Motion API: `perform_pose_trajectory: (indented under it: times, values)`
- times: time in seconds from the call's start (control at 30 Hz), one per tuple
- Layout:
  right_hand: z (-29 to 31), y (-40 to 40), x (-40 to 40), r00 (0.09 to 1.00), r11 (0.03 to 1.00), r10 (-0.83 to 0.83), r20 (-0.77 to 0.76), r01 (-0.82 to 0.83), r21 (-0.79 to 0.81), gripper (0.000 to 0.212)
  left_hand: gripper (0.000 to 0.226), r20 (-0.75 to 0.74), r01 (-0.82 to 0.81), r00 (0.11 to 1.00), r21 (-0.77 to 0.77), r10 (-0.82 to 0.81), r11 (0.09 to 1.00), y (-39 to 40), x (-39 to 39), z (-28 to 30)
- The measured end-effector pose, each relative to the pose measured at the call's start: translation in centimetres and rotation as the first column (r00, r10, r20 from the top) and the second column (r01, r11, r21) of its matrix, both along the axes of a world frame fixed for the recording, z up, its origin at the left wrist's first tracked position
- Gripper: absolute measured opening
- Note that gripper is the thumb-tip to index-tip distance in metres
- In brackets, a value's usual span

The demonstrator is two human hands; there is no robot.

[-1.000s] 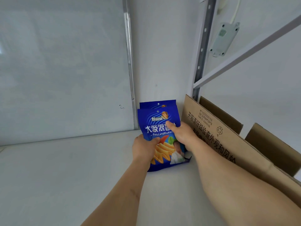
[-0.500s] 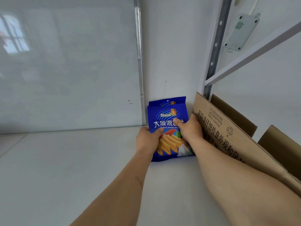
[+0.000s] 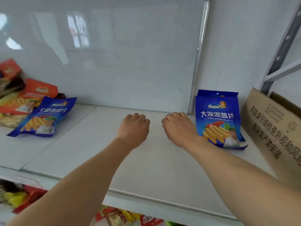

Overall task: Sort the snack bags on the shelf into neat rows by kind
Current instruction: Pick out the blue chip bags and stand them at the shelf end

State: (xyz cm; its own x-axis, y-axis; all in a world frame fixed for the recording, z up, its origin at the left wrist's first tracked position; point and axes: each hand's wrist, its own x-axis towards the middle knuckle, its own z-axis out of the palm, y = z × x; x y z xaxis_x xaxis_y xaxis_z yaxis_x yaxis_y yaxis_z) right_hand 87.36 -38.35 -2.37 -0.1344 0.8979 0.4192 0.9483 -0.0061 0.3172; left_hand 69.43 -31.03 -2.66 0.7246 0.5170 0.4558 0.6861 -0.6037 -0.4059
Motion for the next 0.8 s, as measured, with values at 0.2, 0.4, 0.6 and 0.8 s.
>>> perform_pose_trajectory:
  times: [0.2,0.4,0.6,0.8]
  values:
    - [-0.4,4.7,-10.8,0.997,0.998,0.066,-0.032,-0.066,0.007,0.017,0.027,-0.085,-0.092,0.992,0.002,0.092,0.996,1.8,-10.5,0.6]
    - [0.6,9.5,-22.3,0.989,0.996,0.092,-0.112,-0.090,0.024,0.021,0.030,-0.038,-0.170,0.985,-0.015,0.169,0.985,5.3,-22.3,1.9]
    - [1.7,14.2,-31.5,0.966,0.996,0.089,-0.242,-0.092,0.000,0.023,0.028,0.022,-0.278,0.960,-0.060,0.279,0.959,9.5,-31.5,1.8]
    - [1.5,20.0,-36.7,0.852,0.999,-0.022,-0.523,0.005,-0.033,0.038,0.025,0.180,-0.316,0.926,-0.109,0.331,0.943,14.0,-36.3,1.7]
